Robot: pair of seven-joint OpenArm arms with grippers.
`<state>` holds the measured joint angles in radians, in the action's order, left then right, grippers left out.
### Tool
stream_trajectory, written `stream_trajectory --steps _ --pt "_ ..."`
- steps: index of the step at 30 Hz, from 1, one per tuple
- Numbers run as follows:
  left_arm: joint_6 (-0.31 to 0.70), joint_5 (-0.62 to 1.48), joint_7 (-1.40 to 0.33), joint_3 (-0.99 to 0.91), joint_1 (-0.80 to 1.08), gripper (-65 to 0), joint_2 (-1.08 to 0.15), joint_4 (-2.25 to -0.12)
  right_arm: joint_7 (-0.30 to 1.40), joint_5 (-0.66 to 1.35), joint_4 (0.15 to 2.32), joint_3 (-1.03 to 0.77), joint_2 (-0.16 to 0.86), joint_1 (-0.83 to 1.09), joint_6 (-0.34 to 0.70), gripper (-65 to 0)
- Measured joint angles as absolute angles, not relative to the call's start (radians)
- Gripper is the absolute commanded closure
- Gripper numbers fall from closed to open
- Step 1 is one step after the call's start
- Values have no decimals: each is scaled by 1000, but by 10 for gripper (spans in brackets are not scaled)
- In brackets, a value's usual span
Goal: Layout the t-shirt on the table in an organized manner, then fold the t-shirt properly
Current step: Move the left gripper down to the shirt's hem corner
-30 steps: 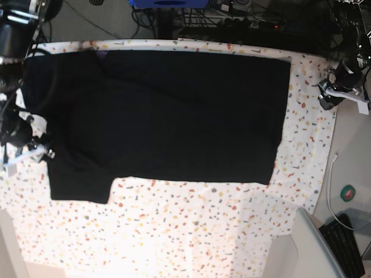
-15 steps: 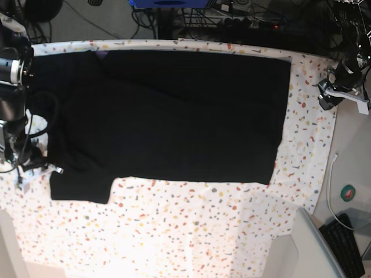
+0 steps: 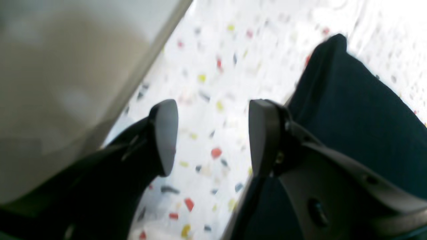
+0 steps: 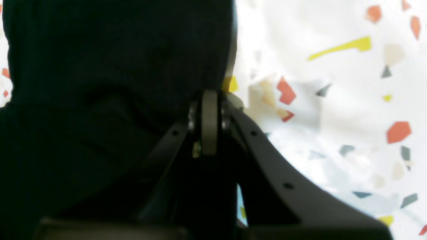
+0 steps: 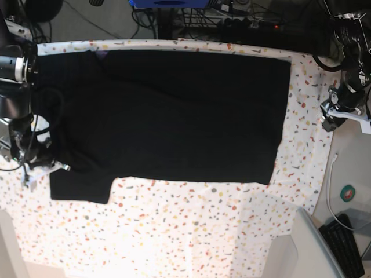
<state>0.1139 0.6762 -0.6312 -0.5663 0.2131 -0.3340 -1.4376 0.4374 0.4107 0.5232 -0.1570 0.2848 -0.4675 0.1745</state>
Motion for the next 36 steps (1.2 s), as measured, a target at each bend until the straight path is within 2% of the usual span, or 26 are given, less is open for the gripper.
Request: stream_trajectory --steps 5,7,12,17,21,25,27,34,35,36 --pt "123 450 -624 -398 42 -331 -337 -1360 436 411 524 -157 284 -467 175 0" --pt "143 453 -615 -356 -41 -331 -316 -1261 433 411 524 -158 281 -467 175 0" --pt "109 424 -633 -340 -218 -332 -319 -939 435 410 554 -159 273 -450 174 0" --pt "118 441 -616 -229 -340 -332 -309 -855 445 405 723 -158 266 -366 172 0" --pt "117 436 -616 -189 -363 -349 -288 -852 493 407 812 -158 266 -339 172 0" --pt "113 428 -616 -180 -366 -490 -266 -834 513 411 836 -157 263 -342 172 0" --pt "113 427 -617 -180 -378 -527 -252 -808 517 410 838 -157 265 -342 173 0" --pt "114 426 -606 -179 -410 -522 -229 -731 517 410 839 -157 266 -338 172 0" --pt "113 425 -606 -179 -410 -512 -229 -730 517 410 839 -157 265 -337 172 0" --pt "113 425 -603 -179 -410 -476 -227 -728 517 411 839 -157 265 -338 172 0"
